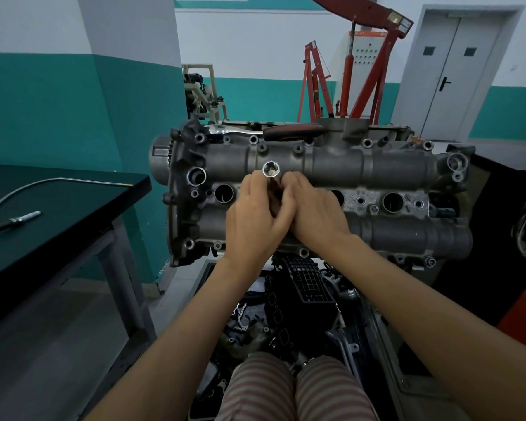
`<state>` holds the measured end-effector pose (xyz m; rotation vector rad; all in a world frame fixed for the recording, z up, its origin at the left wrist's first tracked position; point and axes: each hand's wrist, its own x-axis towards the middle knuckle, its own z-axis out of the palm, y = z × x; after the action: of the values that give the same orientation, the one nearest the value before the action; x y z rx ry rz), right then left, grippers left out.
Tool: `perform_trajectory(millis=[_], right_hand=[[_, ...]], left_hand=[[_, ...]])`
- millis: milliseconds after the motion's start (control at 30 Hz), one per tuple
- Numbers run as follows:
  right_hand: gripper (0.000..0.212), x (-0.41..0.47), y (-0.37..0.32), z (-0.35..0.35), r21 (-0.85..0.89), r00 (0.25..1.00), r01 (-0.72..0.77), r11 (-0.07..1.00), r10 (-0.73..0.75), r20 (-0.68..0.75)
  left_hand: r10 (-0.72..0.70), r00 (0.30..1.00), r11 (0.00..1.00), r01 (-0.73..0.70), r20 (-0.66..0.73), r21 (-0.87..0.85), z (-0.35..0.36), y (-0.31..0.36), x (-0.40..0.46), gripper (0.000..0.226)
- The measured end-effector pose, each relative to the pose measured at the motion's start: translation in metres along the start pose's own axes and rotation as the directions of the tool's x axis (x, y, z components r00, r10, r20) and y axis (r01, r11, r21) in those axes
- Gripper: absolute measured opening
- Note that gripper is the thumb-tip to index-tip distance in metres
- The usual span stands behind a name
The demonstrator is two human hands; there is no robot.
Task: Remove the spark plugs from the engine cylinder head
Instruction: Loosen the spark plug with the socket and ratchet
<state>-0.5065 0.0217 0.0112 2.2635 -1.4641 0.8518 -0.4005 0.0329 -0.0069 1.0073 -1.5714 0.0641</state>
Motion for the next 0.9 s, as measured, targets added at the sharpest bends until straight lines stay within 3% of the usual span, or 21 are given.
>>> perform_trajectory(millis=[167, 333, 500, 733, 900], right_hand=[[0.023, -0.0026, -0.0008, -0.002, -0.028, 0.997, 0.056, 0.998, -0.058, -0.048], [0.038, 0.004, 0.0028, 0.0019, -0.03, 0.996, -0.085, 0.996, 0.085, -0.013], [0.029, 0.0045, 0.0032, 0.0029, -0.069, 0.999, -0.054, 0.996, 0.054, -0.005], [0.021, -0.0017, 0.0003, -0.0007, 0.003, 0.999, 0.03, 1.0, -0.03, -0.019], [0.024, -0.0013, 0.0009, 0.0018, -0.016, 1.0, 0.005, 1.0, -0.005, -0.019]], left_hand=[[-0.03, 1.0, 1.0, 0.03, 0.01, 0.006, 0.0035, -0.0022, 0.0026, 0.018], [-0.013, 0.998, 0.997, 0.009, -0.057, -0.072, 0.0028, -0.0046, 0.0016, 0.027], [0.03, 0.996, 0.988, -0.043, -0.087, -0.147, 0.0027, -0.0037, 0.0008, 0.036], [-0.072, 0.997, 0.995, 0.071, -0.01, -0.074, 0.0049, -0.0049, 0.0019, 0.026], [-0.028, 0.999, 0.999, 0.027, 0.045, 0.022, 0.0055, -0.0052, 0.0039, 0.025]])
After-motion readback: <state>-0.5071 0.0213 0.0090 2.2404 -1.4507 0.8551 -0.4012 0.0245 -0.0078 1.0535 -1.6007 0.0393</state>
